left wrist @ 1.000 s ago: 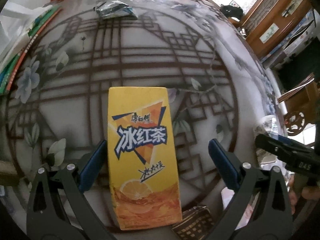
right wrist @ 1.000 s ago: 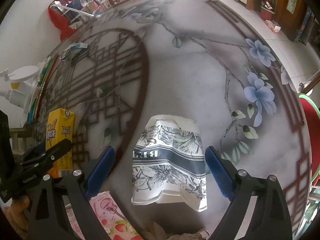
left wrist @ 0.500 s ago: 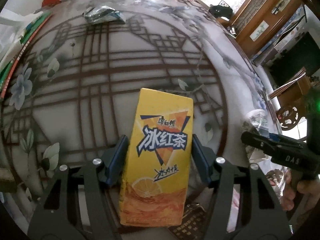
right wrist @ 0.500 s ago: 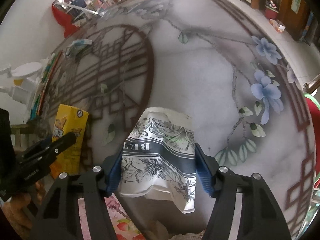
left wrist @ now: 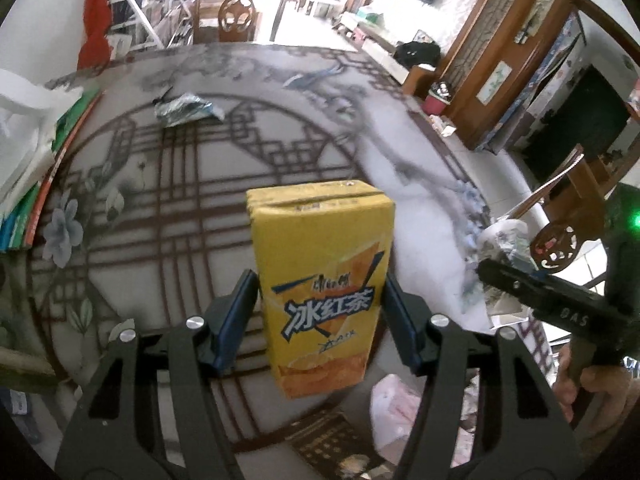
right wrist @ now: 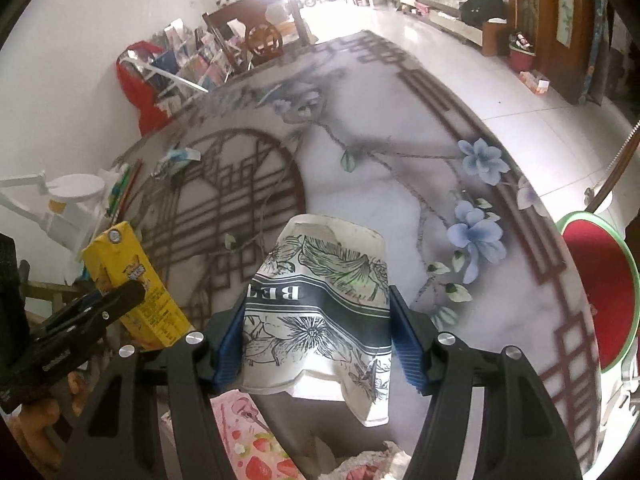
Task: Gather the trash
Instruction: 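Lift the carton with the left tool while the right tool lifts the paper cup, then carry carton and cup to the red bucket and open both tools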
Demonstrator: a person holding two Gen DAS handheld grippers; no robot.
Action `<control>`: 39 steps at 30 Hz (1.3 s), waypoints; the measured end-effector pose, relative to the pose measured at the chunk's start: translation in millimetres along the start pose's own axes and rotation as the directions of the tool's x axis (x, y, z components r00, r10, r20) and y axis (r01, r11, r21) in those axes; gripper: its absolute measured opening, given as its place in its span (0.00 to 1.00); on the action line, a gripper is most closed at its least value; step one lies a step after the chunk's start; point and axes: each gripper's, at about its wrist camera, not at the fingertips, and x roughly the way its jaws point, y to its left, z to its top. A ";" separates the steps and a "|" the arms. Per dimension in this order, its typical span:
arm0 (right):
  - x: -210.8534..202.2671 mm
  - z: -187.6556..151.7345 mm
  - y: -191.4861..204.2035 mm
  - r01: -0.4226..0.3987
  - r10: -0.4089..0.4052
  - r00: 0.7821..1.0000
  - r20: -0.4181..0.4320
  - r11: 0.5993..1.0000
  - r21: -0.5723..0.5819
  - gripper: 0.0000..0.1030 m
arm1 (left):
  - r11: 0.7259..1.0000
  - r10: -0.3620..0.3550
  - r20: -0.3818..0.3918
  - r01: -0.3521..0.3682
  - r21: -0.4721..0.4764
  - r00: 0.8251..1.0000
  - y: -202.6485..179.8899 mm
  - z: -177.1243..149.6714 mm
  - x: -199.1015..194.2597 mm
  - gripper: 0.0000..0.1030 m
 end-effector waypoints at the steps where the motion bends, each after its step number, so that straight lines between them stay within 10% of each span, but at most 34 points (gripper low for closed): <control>1: -2.7 -1.2 -1.5 -0.003 0.003 1.000 0.005 1.000 0.004 0.60 | 1.000 -0.003 0.002 0.003 0.006 1.000 -3.3 0.2 -2.1 0.58; 39: -63.5 -14.0 -95.4 -0.016 0.016 0.998 0.066 1.000 0.013 0.60 | 0.998 -0.041 0.058 0.038 0.057 0.997 -122.2 3.5 -5.5 0.54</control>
